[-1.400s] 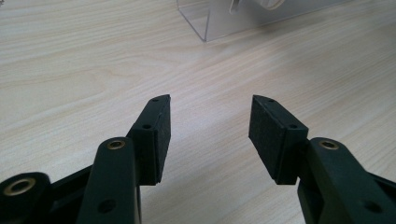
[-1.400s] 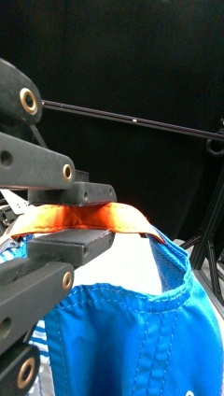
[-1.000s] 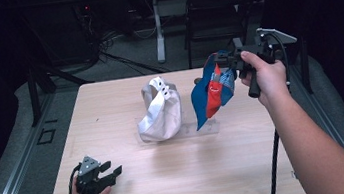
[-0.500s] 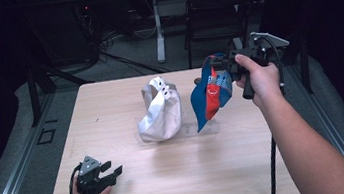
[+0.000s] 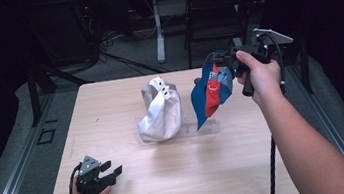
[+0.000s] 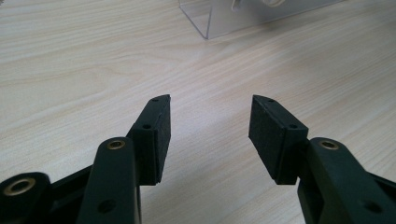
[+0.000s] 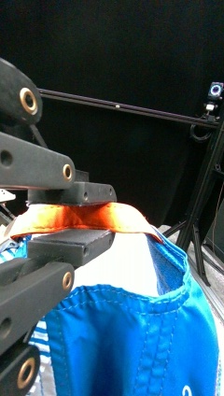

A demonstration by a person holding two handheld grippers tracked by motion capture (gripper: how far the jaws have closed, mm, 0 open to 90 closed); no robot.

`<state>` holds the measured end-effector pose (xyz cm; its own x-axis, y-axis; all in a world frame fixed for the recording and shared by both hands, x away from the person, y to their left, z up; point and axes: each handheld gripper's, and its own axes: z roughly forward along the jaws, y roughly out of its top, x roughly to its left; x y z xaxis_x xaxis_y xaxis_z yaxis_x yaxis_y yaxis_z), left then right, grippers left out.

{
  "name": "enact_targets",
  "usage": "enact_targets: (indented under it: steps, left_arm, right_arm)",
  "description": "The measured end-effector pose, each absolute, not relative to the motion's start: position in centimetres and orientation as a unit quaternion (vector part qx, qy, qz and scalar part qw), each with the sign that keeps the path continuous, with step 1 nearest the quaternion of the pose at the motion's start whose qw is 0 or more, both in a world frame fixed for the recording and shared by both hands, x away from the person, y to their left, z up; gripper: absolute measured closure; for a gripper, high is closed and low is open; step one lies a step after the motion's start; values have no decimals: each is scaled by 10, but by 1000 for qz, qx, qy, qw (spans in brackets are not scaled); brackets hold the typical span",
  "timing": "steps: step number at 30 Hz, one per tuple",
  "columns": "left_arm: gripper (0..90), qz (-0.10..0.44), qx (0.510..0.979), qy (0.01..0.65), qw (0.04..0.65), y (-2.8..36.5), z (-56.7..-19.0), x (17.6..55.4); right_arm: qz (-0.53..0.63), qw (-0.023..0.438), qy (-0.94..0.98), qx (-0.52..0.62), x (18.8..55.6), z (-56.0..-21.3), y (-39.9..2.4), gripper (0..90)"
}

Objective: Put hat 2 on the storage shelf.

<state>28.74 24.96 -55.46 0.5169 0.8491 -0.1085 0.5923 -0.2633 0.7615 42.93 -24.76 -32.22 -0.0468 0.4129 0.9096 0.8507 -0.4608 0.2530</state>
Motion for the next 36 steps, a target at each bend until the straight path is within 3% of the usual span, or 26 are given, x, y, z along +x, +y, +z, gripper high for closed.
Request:
enact_targets:
  steps: [36]
  left_arm:
    - [493,165,775,464,396,249,-556,288]
  right_arm:
    - [-504,223,-494,-672,434,-368,-232,776]
